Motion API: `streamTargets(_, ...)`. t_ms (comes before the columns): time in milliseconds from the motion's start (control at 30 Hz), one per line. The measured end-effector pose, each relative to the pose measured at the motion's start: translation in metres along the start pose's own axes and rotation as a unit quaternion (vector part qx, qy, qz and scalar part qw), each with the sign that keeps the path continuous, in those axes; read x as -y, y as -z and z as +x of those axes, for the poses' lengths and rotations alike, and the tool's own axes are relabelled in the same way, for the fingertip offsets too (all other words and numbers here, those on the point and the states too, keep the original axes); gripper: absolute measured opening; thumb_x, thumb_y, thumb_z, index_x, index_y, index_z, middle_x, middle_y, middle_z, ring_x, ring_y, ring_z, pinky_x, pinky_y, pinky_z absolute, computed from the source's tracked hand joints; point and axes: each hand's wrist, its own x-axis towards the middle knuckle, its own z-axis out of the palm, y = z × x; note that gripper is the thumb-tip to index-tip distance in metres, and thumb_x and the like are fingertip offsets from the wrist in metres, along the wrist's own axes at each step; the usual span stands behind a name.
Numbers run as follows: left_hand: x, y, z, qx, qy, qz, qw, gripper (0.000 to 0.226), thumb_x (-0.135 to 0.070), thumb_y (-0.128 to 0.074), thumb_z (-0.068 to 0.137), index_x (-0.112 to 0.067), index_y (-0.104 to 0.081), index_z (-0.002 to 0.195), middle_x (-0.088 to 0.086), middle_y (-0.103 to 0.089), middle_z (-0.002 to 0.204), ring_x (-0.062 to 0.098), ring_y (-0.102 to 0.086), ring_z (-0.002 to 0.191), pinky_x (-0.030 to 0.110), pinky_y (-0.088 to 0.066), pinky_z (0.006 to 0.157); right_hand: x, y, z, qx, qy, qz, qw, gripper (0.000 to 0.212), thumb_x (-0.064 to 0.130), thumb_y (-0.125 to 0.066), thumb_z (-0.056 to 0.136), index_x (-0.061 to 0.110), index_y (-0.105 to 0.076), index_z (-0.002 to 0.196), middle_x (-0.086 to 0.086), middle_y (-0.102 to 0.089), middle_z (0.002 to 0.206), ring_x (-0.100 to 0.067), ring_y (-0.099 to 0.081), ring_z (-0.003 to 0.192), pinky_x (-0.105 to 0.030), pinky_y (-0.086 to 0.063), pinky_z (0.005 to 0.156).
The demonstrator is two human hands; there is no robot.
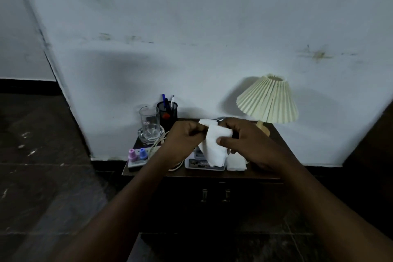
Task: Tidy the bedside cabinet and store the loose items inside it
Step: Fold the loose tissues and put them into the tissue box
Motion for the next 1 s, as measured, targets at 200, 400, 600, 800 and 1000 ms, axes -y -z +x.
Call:
streamTargets(200,0.002,0.002,0.006,0.033,0.034,-0.099,0.994,0.037,-0.034,-0.064,0.093,0.001,-0.076,0.088,0.015,-0.061,0.077,0.025,-0.052,0.069,0.035,-0.038,0.067,-0.015,0.009,0.014,0.072,0.000,-0.077,0.994,0.035,0.021,-0.070,0.089,0.039,-0.049,0.111,-0.010,-0.067,0.087,-0.014,-0.048,0.060,-0.034,-0.041,0.059)
streamTargets(400,-0.001,-0.002,0.002,0.100,0.011,-0.036,0.994,0.021,-0.029,-0.083,0.087,-0.012,-0.082,0.099,0.015,-0.078,0.092,0.017,-0.067,0.080,0.032,-0.049,0.075,-0.023,0.007,0.029,0.142,-0.016,-0.074,0.987,0.044,0.020,-0.073,0.086,0.035,-0.044,0.116,0.004,-0.060,0.070,-0.011,-0.051,0.063,-0.036,-0.041,0.059)
streamTargets(600,0.011,0.003,0.009,0.025,0.019,-0.003,1.000,0.011,-0.010,-0.078,0.089,-0.009,-0.081,0.100,-0.001,-0.081,0.094,0.020,-0.076,0.092,0.043,-0.061,0.081,-0.038,0.017,0.036,0.085,-0.054,-0.073,0.992,0.038,0.030,-0.077,0.090,0.029,-0.049,0.116,-0.001,-0.073,0.086,-0.012,-0.068,0.073,-0.031,-0.053,0.063)
streamTargets(800,0.022,0.019,0.023,-0.032,0.016,-0.061,0.997,0.035,-0.003,-0.078,0.088,-0.022,-0.072,0.118,-0.005,-0.078,0.112,0.013,-0.072,0.109,0.036,-0.059,0.095,-0.167,0.022,0.082,0.011,-0.133,-0.441,0.888,0.047,0.010,-0.063,0.088,0.011,-0.061,0.134,-0.016,-0.065,0.124,-0.032,-0.065,0.111,-0.037,-0.052,0.093)
streamTargets(1000,0.029,0.016,0.035,-0.062,0.021,-0.085,0.994,0.037,-0.004,-0.080,0.086,-0.023,-0.072,0.117,0.001,-0.079,0.098,0.022,-0.076,0.096,0.035,-0.061,0.086,-0.236,0.001,0.154,0.014,-0.064,-0.576,0.815,0.032,0.011,-0.053,0.089,0.005,-0.062,0.118,-0.020,-0.065,0.117,-0.038,-0.063,0.108,-0.047,-0.046,0.100)
